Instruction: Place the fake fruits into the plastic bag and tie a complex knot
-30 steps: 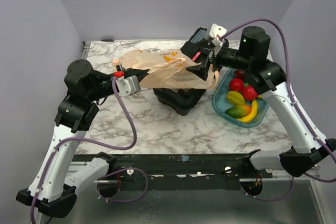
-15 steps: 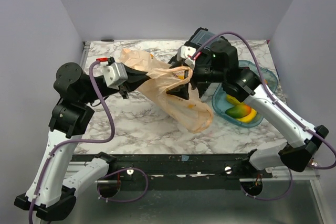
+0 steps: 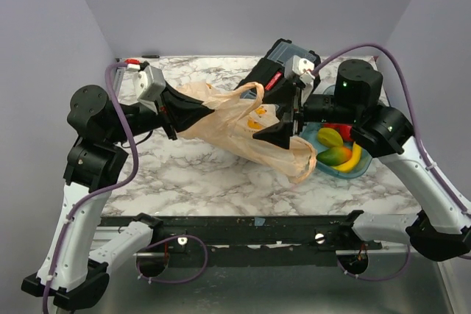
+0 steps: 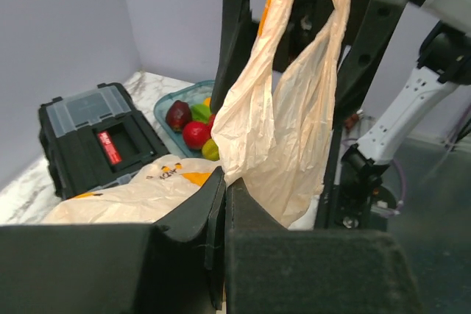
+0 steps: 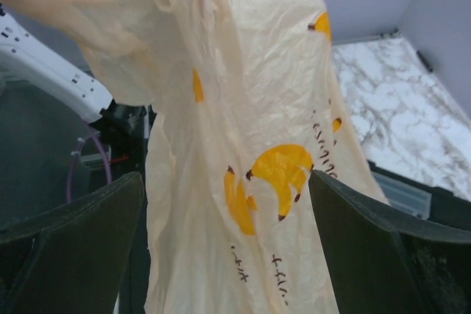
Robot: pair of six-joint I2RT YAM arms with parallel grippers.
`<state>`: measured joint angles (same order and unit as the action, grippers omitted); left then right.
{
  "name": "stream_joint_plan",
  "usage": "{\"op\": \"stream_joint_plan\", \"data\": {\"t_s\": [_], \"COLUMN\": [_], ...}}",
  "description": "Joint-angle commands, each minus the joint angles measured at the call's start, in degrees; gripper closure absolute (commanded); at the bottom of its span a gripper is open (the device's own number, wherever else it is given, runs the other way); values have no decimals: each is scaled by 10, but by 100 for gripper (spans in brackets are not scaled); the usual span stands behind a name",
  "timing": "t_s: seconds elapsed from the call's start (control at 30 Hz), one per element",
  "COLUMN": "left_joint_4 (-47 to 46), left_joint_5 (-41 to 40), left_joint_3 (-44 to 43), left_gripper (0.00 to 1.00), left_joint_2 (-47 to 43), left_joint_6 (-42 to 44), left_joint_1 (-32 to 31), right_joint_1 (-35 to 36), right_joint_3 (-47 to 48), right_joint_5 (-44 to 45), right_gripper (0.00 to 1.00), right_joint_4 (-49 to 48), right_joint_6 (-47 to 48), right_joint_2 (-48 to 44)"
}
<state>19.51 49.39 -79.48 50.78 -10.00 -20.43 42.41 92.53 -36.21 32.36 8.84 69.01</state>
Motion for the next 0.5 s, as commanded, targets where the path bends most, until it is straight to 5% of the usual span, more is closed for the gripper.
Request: {"op": "stream_joint_plan", "data": {"t_s": [0.0,0.2,0.27,0.33,0.37,0.4,0.47], "left_joint_4": [2,6,7,9,10,15,39], "left_joint_5": [48,83,106,120,125,130,142], "left_joint_3": [-28,-49,-58,-65,-70,-78,-98], "left_gripper": [100,100,100,100,100,100,100], "left_joint_2": [5,12,15,17,18,18,20], "left_joint_6": [-98,-108,-115,-126,-133,-134,-114], "left_joint_1": [6,7,7,9,14,18,25], "right_joint_1": [1,1,1,1,1,1,1], "right_joint_3": [-53,-106,-122,-110,-88,-65,-15], "right_joint_5": [-35,6,29,22,7,-13,-42], "right_gripper": [4,15,33,64,90,99,99], "right_joint_4": [33,11,0,12,29,56,106], "right_joint_6": [-37,9,22,27,24,21,13], "right_joint_2": [0,-5,-10,-7,-3,-1,-9]}}
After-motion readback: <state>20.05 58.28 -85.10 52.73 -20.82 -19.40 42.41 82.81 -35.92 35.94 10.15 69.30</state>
